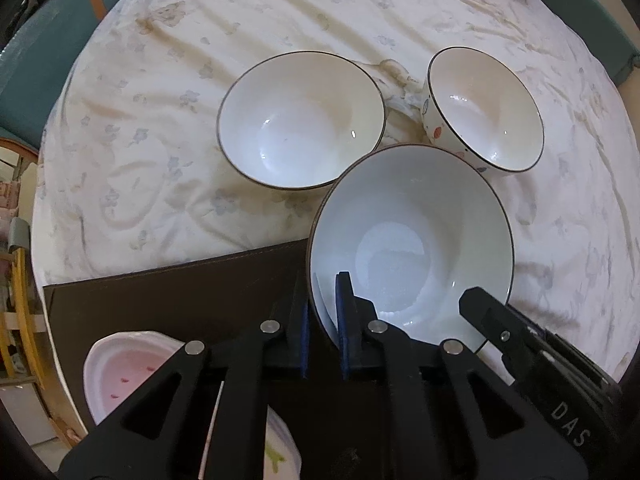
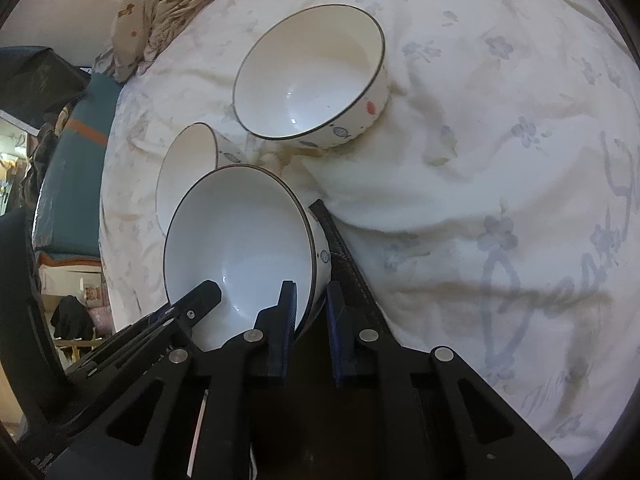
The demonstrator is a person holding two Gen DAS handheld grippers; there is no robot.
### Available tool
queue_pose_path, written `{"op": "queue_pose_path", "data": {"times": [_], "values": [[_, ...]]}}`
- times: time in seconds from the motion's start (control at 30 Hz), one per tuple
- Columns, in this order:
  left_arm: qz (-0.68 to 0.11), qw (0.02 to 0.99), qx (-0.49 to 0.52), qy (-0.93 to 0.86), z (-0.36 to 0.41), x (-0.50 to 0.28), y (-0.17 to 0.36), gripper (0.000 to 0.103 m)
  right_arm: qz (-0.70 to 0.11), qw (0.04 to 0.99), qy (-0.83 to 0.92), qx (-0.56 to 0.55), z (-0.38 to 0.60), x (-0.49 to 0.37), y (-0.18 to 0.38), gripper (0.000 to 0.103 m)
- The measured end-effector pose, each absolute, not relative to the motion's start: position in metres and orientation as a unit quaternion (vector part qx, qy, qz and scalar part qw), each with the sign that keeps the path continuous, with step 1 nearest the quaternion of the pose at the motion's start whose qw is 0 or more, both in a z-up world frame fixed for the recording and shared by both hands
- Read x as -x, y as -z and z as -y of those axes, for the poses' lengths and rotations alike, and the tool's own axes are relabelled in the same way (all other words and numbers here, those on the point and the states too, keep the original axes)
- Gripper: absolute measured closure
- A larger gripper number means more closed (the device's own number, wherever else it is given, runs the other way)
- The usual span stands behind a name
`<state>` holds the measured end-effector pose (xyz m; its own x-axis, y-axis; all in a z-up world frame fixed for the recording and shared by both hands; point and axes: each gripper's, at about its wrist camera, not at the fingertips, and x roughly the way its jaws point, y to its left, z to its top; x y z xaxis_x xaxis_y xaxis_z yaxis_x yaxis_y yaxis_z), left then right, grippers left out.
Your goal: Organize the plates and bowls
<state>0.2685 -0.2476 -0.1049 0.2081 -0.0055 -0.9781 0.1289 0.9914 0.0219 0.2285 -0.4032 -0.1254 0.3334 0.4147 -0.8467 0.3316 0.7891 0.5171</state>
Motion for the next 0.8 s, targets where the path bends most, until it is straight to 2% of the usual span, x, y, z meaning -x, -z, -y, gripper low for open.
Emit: {"op": "queue_pose_path", "data": {"times": [0.47, 0.8], "values": [[-0.597, 0.798, -0.06, 0.049, 0.215, -0.225, 0.057, 0.093, -0.561, 0.771, -0.058, -0.298, 0.378, -0.196, 0.093, 0.088], [-0.578, 0.814, -0.04, 0.042, 0.163, -0.19, 0.024, 0.092, -0.547, 0.781, -0.11, -0.281, 0.343, -0.171, 0.062, 0.088]]}}
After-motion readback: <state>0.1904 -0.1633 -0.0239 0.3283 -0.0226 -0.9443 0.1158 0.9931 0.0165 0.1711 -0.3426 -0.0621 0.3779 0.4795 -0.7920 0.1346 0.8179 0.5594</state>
